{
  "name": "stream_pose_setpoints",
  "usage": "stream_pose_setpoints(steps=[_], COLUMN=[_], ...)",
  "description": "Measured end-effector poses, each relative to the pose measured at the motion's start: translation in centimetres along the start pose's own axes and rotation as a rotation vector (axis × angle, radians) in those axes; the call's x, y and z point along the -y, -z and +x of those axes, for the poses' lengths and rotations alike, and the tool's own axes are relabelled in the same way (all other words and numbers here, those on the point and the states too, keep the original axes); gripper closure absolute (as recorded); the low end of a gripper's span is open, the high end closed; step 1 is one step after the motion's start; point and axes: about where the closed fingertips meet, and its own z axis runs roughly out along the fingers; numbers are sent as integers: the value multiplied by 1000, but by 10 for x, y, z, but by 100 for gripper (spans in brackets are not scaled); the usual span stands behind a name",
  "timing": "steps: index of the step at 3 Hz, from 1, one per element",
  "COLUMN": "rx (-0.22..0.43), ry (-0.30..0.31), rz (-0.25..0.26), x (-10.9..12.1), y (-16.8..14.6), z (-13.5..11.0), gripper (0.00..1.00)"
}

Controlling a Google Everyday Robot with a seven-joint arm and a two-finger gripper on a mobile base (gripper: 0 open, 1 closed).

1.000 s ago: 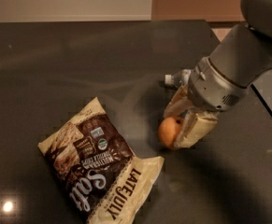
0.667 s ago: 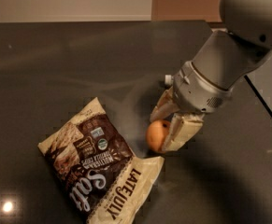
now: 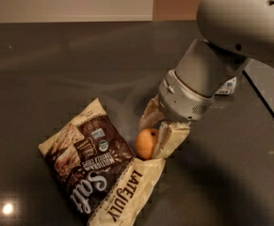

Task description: Move orange near brown chip bag

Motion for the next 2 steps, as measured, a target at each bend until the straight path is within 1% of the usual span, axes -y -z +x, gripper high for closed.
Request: stream_pose_setpoints(steps=[1, 2], rx=[-19, -36], ry=[25, 37], rz=[-8, -13], x=[1, 1], y=[-7, -12], z=[0, 0], gripper=[100, 85])
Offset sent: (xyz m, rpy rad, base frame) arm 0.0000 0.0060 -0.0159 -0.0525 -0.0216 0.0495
